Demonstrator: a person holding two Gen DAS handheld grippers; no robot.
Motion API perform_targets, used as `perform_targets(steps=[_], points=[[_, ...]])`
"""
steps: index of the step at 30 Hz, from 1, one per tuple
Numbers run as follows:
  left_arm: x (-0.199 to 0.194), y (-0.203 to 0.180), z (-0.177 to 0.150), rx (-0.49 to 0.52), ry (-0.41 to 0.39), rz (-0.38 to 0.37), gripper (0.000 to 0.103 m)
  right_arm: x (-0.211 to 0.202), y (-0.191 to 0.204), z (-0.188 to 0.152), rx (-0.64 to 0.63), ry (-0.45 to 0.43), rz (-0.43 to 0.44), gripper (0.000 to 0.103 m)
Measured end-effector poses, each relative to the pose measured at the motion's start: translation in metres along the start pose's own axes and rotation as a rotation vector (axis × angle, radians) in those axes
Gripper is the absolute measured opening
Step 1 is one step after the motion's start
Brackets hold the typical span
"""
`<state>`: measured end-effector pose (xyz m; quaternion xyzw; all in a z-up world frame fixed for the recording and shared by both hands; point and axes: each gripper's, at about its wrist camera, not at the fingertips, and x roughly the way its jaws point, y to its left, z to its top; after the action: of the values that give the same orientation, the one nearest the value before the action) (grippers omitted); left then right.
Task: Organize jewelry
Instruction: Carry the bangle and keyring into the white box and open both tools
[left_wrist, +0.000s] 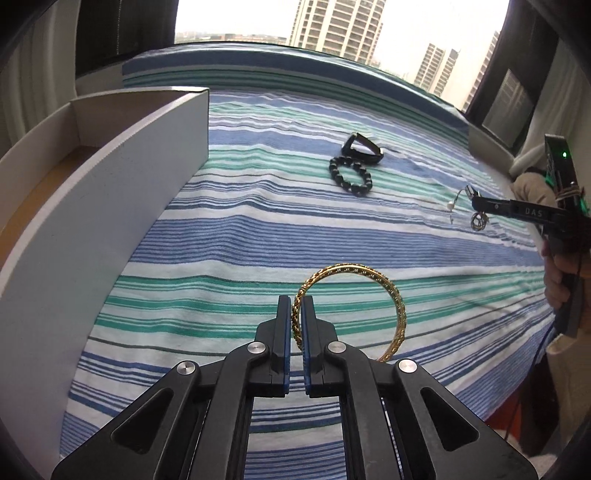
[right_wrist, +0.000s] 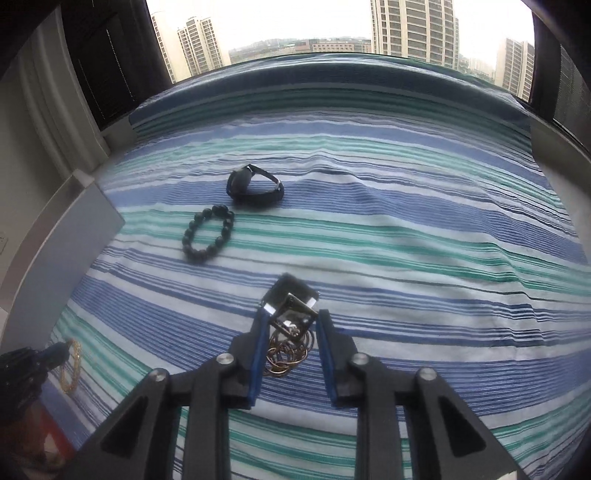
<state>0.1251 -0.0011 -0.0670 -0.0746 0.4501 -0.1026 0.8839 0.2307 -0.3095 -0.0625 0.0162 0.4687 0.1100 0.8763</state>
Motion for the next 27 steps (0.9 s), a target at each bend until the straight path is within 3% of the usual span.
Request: perform_targets(steps=[11,18,22,27], points=[[-0.053,0.017,0.012,-0.076,-0.071,-0.063,0.002,-0.018,0.019,-0.004,0.009,0.0,0.081,0.026],[-0.13,0.056,0.027,-0.192,-0.2,-0.093,0.002,-0.049,0.061,0.025,-0.057,-0.07,0.159,0.026],[-0.178,0.097,0.032,-0.259,-0.285,-0.034,0.002,-0.067,0.111,0.053,-0.127,-0.112,0.249,0.026],[-0.201,0.157,0.032,-0.336,-0.296,0.081,0.002,-0.072,0.197,0.086,-0.218,-0.112,0.414,0.026]])
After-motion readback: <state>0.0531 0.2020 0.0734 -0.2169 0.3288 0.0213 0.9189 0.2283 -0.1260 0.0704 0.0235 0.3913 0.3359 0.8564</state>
